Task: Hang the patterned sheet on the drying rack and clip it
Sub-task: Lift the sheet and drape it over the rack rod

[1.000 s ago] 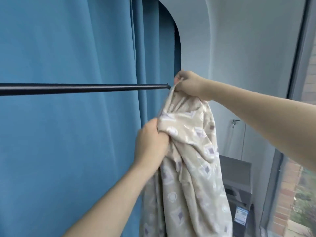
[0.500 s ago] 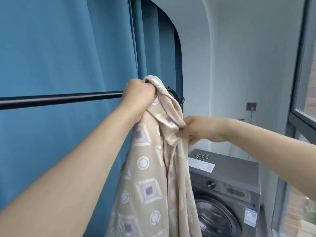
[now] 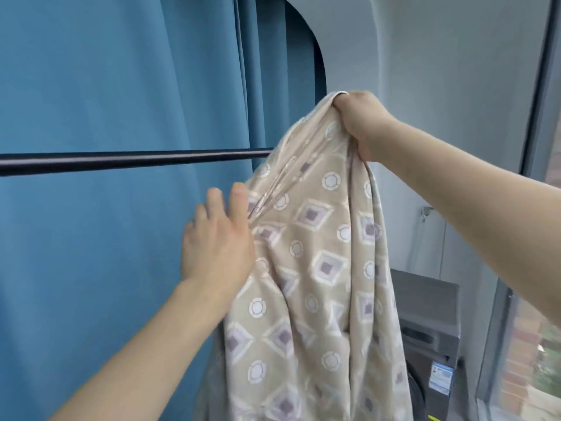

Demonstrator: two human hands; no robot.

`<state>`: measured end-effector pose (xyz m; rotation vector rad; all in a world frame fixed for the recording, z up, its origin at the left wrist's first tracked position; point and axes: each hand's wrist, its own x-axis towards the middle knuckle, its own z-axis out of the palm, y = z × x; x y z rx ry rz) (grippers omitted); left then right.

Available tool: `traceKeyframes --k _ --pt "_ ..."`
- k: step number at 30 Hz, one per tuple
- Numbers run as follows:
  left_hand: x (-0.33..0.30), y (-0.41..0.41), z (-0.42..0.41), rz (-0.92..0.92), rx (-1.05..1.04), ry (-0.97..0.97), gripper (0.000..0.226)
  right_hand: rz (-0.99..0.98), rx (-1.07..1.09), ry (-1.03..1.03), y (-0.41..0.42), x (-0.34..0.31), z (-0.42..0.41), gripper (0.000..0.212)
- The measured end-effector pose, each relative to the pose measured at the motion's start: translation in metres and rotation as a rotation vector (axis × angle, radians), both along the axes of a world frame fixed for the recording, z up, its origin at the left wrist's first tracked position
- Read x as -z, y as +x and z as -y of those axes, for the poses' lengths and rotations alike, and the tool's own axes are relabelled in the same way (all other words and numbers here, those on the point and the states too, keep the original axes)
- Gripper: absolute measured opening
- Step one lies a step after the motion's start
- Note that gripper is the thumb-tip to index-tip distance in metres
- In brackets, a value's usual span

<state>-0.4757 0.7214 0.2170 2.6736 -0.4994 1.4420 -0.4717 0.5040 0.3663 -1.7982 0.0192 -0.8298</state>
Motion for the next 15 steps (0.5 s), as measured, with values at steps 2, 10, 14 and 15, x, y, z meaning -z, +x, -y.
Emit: traceKeyframes --k 2,10,14,15 --pt "0.025 -0.004 0.001 0.050 0.012 0.062 0.041 0.007 0.005 0.062 0.006 -0.003 0.007 0.015" --pt "-0.004 0.002 0.001 -0.604 0.479 -0.848 0.025 -0.219 0.600 -0.863 0.007 0.032 0.069 0.027" --pt "-0.063 0.011 0.039 -0.851 0.786 -1.162 0.018 -0.546 0.153 -0.855 -0.004 0.074 0.075 0.037" --pt "-0.075 0.009 0.044 -0.865 0.760 -1.127 0.014 -0.604 -0.079 -0.744 -0.011 0.083 0.072 0.046"
